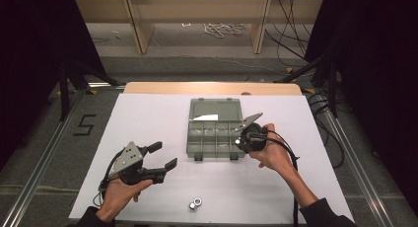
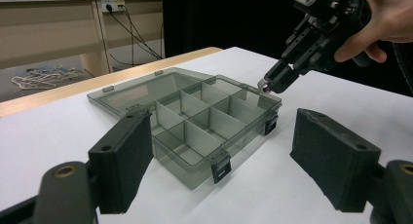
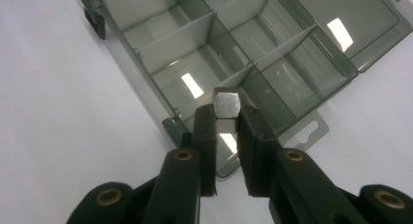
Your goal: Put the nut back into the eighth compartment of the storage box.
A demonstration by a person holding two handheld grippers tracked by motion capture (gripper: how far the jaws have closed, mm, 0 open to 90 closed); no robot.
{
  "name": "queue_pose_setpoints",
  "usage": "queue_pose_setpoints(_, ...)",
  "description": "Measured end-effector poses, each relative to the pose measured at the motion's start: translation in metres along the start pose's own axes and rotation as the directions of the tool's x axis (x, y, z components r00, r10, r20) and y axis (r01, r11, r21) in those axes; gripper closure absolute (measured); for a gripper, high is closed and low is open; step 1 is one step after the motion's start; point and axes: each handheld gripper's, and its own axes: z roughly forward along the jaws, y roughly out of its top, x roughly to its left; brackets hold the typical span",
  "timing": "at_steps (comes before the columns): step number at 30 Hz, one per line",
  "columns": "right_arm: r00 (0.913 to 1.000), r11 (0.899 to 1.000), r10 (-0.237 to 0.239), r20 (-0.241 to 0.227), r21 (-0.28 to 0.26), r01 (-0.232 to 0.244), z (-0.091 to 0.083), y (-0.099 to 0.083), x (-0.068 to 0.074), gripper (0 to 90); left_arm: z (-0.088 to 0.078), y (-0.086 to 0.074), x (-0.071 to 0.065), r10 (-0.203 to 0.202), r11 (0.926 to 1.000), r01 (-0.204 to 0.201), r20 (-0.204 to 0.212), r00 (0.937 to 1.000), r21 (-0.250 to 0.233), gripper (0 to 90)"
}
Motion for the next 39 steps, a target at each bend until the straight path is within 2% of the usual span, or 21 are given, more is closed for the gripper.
queue_pose_setpoints(2,0.9999,1.000,-0.003,0.013,0.000,0.003,0.003,0.001,-0.001,78.8,0.000,0.000,0.000,0.000,1.0000,0.000,0.000,1.0000,-0.002,22.3)
queue_pose_setpoints(7,0.9999,1.000,0.004,0.010,0.031,-0.004,0.011,0.002,-0.004,78.7,0.000,0.000,0.000,0.001,1.0000,-0.001,0.000,1.0000,-0.004,22.3)
queue_pose_setpoints(11,0.9999,0.999,0.006,0.012,0.041,-0.007,0.015,0.002,-0.006,78.7,0.000,0.000,0.000,0.017,0.9999,-0.017,0.006,0.9998,-0.003,22.3)
queue_pose_setpoints(17,0.9998,0.999,0.015,0.012,0.050,-0.016,0.020,0.002,-0.009,78.5,0.000,0.000,-0.001,-0.003,1.0000,0.003,0.000,1.0000,-0.001,22.3)
queue_pose_setpoints(19,0.9997,0.998,0.023,0.011,0.050,-0.023,0.021,0.001,-0.010,77.6,0.000,0.000,0.000,0.011,0.9999,-0.011,0.003,0.9999,-0.002,22.3)
queue_pose_setpoints(22,0.9993,0.999,0.033,0.020,0.034,-0.033,0.019,0.002,-0.011,68.1,0.000,0.000,0.000,0.014,0.9999,-0.014,0.005,0.9999,-0.003,22.3)
queue_pose_setpoints(24,0.9980,0.998,0.054,0.032,0.016,-0.055,0.015,0.003,-0.011,58.4,0.000,0.000,0.001,0.018,0.9998,-0.018,0.005,0.9998,-0.002,22.3)
queue_pose_setpoints(25,0.9977,0.999,0.054,0.040,0.002,-0.054,0.012,0.004,-0.010,57.3,0.000,0.001,0.000,0.016,0.9999,-0.016,0.004,0.9999,-0.004,22.3)
queue_pose_setpoints(27,0.9991,0.999,0.039,0.019,-0.027,-0.039,0.004,0.006,-0.005,51.7,-0.001,0.000,0.000,0.008,0.9999,-0.008,0.002,1.0000,-0.007,22.3)
queue_pose_setpoints(28,0.9991,0.998,0.033,0.028,-0.045,-0.032,0.001,0.006,-0.002,49.2,-0.001,0.000,0.001,0.007,1.0000,-0.007,0.001,1.0000,-0.007,22.3)
queue_pose_setpoints(31,0.9998,0.996,0.003,0.018,-0.092,-0.002,-0.006,0.008,0.012,43.2,-0.001,0.000,0.001,0.007,1.0000,-0.007,-0.003,1.0000,-0.005,22.2)
queue_pose_setpoints(32,0.9997,0.996,0.000,0.026,-0.095,0.002,-0.009,0.008,0.020,40.2,-0.001,0.000,0.001,0.007,1.0000,-0.007,-0.003,1.0000,-0.004,22.3)
queue_pose_setpoints(33,0.9997,0.995,-0.023,0.010,-0.099,0.024,-0.012,0.008,0.022,39.0,-0.001,0.000,0.001,0.007,1.0000,-0.007,-0.003,1.0000,-0.004,22.3)
queue_pose_setpoints(35,0.9996,0.993,-0.030,-0.001,-0.113,0.030,-0.014,0.008,0.029,32.9,-0.001,0.000,0.001,0.008,1.0000,-0.008,-0.004,1.0000,-0.004,22.3)
queue_pose_setpoints(37,0.9993,0.991,-0.036,0.007,-0.131,0.036,-0.015,0.008,0.039,31.8,-0.001,0.001,0.001,0.015,0.9999,-0.015,-0.003,0.9999,-0.005,22.3)
queue_pose_setpoints(39,0.9991,0.989,-0.042,-0.011,-0.143,0.040,-0.018,0.008,0.046,31.1,-0.001,0.001,0.001,0.004,1.0000,-0.004,-0.008,1.0000,-0.005,22.3)
